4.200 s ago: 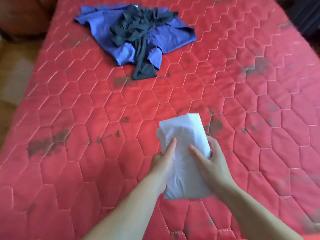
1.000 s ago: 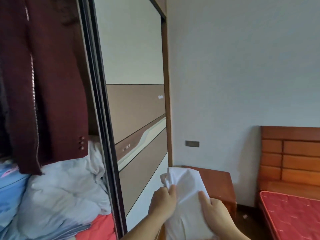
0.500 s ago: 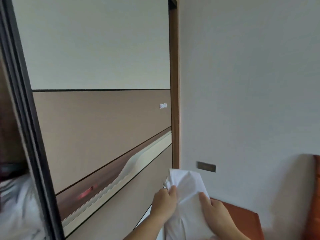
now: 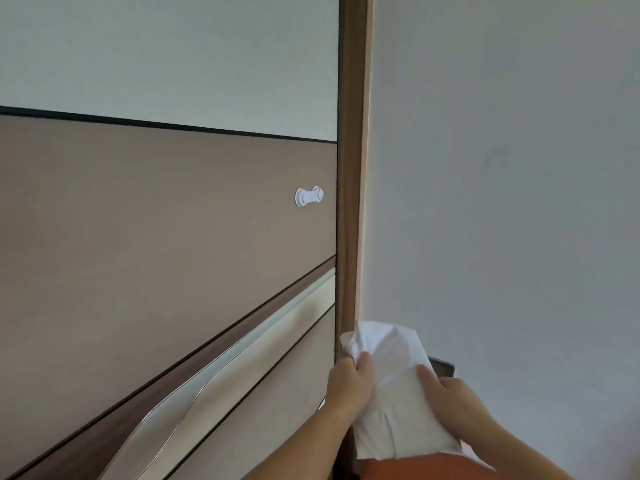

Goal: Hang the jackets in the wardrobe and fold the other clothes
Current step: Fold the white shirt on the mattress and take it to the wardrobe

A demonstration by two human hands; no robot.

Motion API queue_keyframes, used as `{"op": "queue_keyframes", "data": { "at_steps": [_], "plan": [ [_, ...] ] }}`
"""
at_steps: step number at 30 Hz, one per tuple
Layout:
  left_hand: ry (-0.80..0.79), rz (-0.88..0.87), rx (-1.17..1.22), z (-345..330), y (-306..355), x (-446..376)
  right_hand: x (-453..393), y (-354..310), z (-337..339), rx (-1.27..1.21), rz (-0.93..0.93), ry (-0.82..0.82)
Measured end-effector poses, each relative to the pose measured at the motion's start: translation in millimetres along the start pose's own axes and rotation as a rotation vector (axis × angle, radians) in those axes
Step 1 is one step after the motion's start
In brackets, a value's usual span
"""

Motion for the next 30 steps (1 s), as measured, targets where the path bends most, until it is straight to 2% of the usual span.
{"op": "queue_keyframes", "data": {
  "at_steps": [3, 6, 9, 11, 16, 23, 27, 30],
  "plan": [
    [0.026, 0.043, 0.033, -23, 3, -47, -71, -14, 10, 0.114, 0.08, 0.009],
    [0.053, 0.099, 0.075, -48, 8, -88, -148, -42, 10, 0.129, 0.258, 0.083],
    [0.098, 0.143, 0.073, -69, 14, -123, -207, -84, -8, 0.047, 0.462, 0.005],
    [0.142, 0.153, 0.005, -80, 16, -146, -236, -110, -25, -0.063, 0.511, -0.089],
    [0.139, 0.265, -0.028, -111, 9, -188, -289, -166, -65, -0.422, 0.32, -0.287],
    [0.166, 0.352, -0.055, -122, 0, -213, -327, -202, -101, -0.561, 0.107, -0.522],
    [0.214, 0.414, -0.031, -119, -7, -217, -333, -209, -119, -0.747, -0.013, -0.589],
    [0.258, 0.418, -0.03, -114, -5, -219, -333, -209, -123, -0.813, -0.024, -0.609]
  ]
}}
Point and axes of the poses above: each hand's wrist, its own x-axis away from the middle knuckle, its own z-axis out of the back of the hand, y = z × x, the point moved 2 cm from there along -x, towards the middle knuckle, and after that the axes turned 1 degree about y, right-handed, at the moved point
